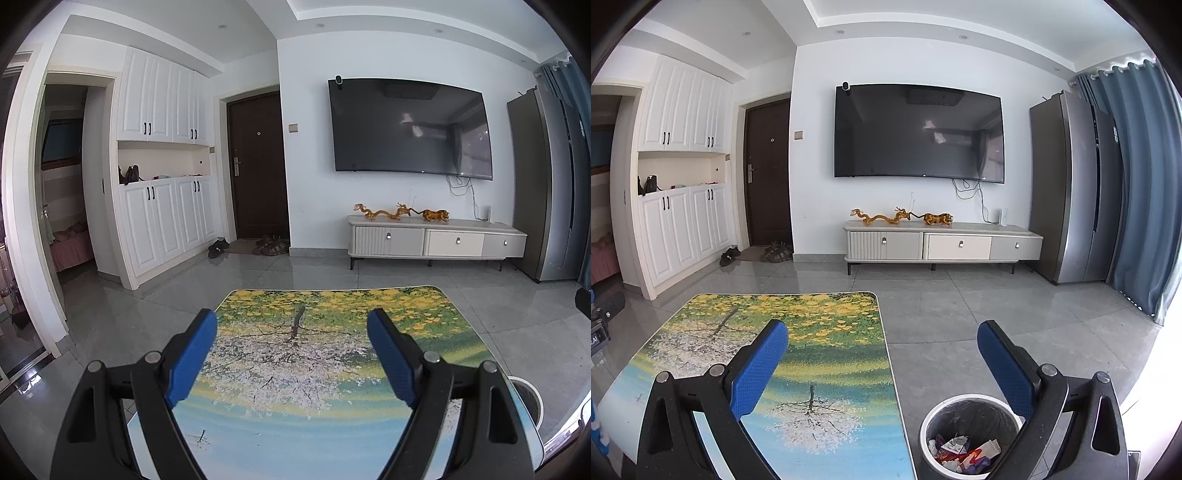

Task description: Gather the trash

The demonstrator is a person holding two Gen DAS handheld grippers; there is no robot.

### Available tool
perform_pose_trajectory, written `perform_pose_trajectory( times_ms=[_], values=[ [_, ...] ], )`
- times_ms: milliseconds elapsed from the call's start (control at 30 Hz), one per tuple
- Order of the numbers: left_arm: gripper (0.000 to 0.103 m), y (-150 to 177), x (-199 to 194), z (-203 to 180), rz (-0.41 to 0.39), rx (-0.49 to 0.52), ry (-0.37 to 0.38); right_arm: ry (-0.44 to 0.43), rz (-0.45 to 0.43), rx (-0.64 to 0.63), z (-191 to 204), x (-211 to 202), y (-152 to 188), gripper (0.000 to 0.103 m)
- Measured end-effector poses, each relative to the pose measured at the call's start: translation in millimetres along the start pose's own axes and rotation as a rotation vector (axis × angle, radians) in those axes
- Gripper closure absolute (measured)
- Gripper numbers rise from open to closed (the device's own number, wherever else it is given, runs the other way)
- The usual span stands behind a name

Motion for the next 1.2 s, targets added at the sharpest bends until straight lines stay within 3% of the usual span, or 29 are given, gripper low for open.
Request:
perform_pose_trajectory(
  times_ms=[1200],
  values=[
    [0.020,7.3,6.3,5.0,0.047,-0.008,0.021,0.005,0.021,-0.002,0.1,5.2,2.1,0.000]
  ],
)
Point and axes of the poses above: each gripper's, at about its wrist camera, not at the fingertips, and x roughly the way its jaws point, z to its left, y to its underside, the point moved 3 cm from there along x, roughly the way its jaws point, and after that the axes turned 15 degrees about y, right-handed, at the moved point
